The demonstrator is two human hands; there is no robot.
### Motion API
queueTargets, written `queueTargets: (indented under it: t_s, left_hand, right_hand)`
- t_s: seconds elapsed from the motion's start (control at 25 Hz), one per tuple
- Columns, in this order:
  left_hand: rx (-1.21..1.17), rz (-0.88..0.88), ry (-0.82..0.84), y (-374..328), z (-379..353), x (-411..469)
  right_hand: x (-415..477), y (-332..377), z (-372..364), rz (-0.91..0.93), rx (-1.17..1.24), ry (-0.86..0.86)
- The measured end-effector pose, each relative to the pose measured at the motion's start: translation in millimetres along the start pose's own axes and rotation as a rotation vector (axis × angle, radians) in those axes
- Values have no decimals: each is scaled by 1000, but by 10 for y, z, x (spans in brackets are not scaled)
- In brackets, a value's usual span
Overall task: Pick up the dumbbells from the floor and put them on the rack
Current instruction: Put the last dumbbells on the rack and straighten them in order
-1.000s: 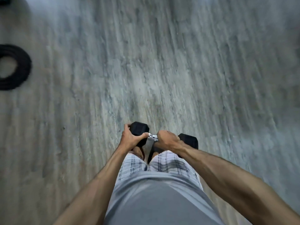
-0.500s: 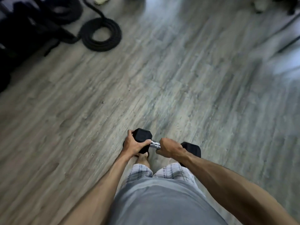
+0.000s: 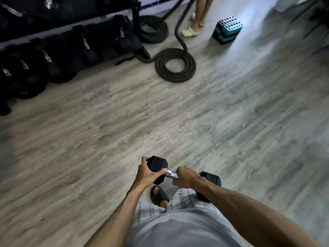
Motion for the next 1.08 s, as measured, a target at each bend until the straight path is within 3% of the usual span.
queueTargets:
  t_s: [0.32,0.68,1.08]
  left_hand:
    - [-59,106,-119,-368,723,1226]
    - [-94,165,-204,-1409,1611,3037]
    - [-146,218,-259,-2119,2409,4859]
  right_hand:
    - [1312,858,779,125,-72,81]
    - [3070,1793,2193,193,-113,101]
    - [4732,2763,3358,218,-188,133]
Point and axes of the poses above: each hand's wrist, its own x-axis towards the middle knuckle, its own z-axis out of the back of the hand, y = z × x, the point moved 8 cm from there along x, towards the middle knuckle, and after that the axes turned 10 degrees about -y, right-handed, at the moved point
